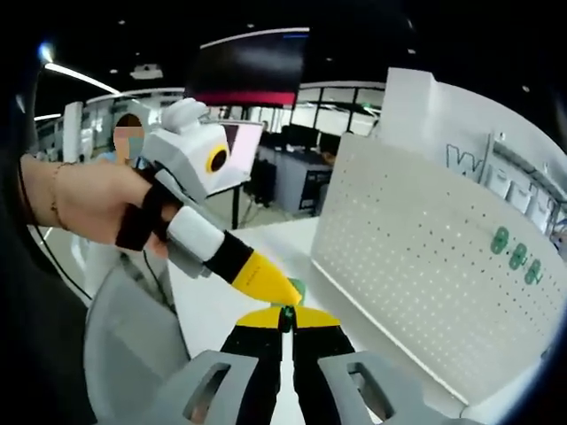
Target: Insert the hook assembly into the mounting plate slot until the hook locks in place.
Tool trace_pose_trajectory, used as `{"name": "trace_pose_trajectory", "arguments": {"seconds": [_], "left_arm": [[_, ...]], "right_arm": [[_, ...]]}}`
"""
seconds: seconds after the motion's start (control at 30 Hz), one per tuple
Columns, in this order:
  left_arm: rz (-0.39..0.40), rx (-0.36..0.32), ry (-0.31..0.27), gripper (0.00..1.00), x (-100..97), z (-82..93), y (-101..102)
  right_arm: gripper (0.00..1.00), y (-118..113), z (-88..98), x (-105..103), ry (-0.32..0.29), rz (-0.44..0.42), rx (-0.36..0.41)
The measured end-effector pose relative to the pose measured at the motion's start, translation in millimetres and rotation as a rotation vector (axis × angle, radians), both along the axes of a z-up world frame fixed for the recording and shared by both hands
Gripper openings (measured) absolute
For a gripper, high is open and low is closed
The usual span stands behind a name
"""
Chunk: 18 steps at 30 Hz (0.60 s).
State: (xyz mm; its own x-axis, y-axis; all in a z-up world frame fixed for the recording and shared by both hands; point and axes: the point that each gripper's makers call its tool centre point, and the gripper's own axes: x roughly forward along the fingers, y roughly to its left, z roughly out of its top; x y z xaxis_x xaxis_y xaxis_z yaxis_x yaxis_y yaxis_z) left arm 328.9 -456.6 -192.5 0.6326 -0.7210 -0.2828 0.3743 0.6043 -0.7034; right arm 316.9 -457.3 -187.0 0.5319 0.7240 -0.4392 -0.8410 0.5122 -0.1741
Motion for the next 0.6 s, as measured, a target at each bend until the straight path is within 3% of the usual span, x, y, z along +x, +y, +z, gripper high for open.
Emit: {"name": "trace_pose_trajectory", "arguments": {"seconds": [0.2,0.23,0.33,0.47,0.6], "left_arm": [[-0.024,0.03,-0.065,0.04,-1.0,2.8,-2.5],[-0.041,0.053,-0.103,0.05,-1.4,4.5,-3.1],[-0.059,0.089,-0.136,0.07,-3.8,5.7,-3.7],[-0.046,0.103,-0.148,0.25,-2.4,6.1,-0.8],[-0.063,0.135,-0.188,0.3,-4.8,8.2,-0.8]], "right_arm": [[0.0,-3.0,1.4,1.3,0.025,-0.015,0.021],[0.0,-3.6,1.7,1.3,0.026,-0.018,0.023],[0.0,-6.7,1.7,2.3,0.03,-0.023,0.029],[0.0,-14.1,4.0,5.8,0.036,-0.046,0.045],[0.0,-20.4,6.0,9.7,0.043,-0.067,0.061]]}}
